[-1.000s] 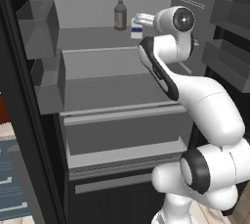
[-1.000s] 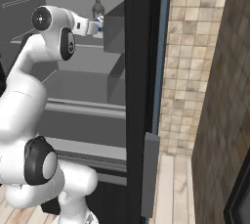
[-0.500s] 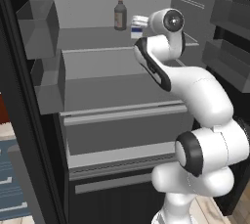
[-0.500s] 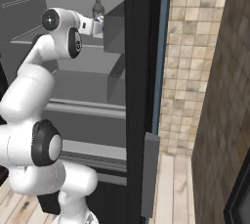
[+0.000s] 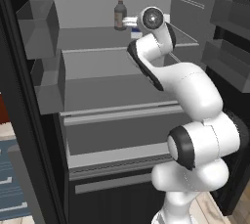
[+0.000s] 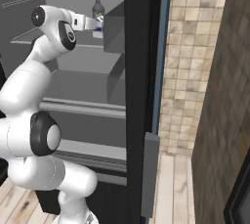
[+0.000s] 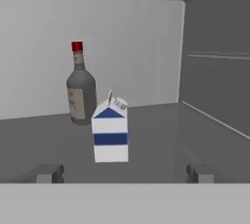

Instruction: Take out the milk from the fridge and place it on the tray on the counter. Then take the sugar cube near the tray and place it in the tray.

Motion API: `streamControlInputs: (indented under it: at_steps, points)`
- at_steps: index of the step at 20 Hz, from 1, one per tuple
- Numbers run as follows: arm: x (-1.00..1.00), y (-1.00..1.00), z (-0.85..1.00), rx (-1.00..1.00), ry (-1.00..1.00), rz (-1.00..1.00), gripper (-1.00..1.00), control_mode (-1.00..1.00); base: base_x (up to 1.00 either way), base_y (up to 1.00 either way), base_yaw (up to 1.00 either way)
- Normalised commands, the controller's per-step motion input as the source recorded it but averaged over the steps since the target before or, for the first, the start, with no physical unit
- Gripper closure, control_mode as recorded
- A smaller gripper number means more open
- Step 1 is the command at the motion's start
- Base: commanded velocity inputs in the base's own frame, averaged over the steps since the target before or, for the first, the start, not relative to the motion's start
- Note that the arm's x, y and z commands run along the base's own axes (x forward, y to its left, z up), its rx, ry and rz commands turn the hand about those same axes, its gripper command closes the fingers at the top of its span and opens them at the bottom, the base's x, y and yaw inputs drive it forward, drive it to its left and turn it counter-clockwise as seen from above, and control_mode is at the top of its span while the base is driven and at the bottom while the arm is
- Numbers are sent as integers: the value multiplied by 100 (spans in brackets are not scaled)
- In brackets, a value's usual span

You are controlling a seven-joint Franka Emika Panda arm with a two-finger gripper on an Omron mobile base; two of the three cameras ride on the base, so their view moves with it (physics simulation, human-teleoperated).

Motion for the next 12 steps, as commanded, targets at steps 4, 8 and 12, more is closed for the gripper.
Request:
streamControlInputs:
  at_steps: [4,8,12]
  points:
    - [25,0,1,0,9,-1,-100,-100,0,0,0]
    - [53,9,0,0,10,0,-100,-100,0,0,0]
    - [32,0,1,0,9,0,-100,-100,0,0,0]
